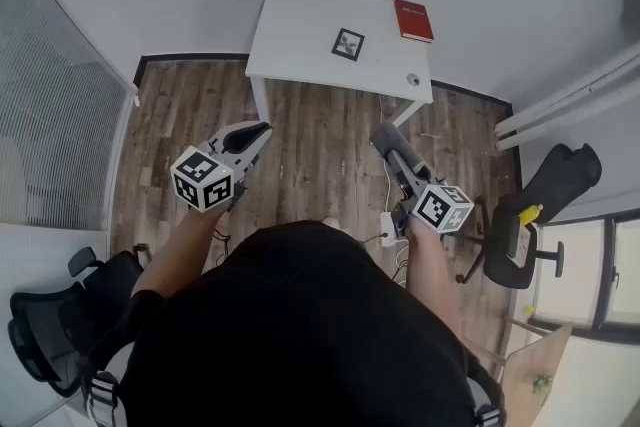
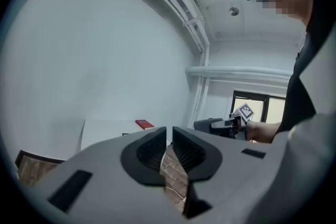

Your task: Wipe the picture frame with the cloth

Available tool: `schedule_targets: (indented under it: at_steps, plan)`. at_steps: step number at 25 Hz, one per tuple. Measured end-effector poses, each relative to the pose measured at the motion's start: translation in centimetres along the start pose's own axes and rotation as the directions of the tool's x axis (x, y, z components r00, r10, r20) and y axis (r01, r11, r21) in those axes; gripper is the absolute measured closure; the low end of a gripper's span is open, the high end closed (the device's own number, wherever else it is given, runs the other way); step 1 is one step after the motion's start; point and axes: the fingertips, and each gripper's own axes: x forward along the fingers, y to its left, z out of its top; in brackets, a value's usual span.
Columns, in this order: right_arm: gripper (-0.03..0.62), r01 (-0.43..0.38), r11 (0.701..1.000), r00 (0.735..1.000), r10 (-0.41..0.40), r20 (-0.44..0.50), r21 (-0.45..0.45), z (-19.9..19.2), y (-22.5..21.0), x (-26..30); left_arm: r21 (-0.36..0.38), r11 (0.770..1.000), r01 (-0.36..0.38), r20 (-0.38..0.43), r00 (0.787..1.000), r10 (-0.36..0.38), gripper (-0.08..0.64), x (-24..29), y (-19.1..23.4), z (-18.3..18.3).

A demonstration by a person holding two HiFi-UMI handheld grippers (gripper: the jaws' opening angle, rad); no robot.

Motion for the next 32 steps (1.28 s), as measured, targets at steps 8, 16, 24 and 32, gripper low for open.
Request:
schedule_targets:
  at_steps: [8,16,24,32]
  plan:
    - [0.471,0.022,0.996,0.999,-0.025,-0.031,-0.086,-0.6,1.8,-0.6,-0.009,1.0,0.024,-0.024,0.999,-0.024,0.52,-0.5,-0.3,-0.8]
    - [0.471,0.059,0.996,0.998,-0.061,-0.031,-0.07,-1.2,1.4,-1.0,0.004,0.998,0.061,-0.033,0.998,-0.061,0.52,-0.1,-1.5,-1.1]
    - [0.471,0.044,0.996,0.997,-0.048,-0.056,-0.076,-1.6,2.6,0.6,-0.052,0.999,0.007,-0.031,0.999,-0.009,0.523,-2.1,1.1,-1.9]
    - [0.471,0.033,0.997,0.998,-0.037,-0.059,-0.074,-1.3,1.6,1.8,-0.05,0.999,-0.014,-0.031,0.999,0.013,0.523,-1.3,1.8,-2.1]
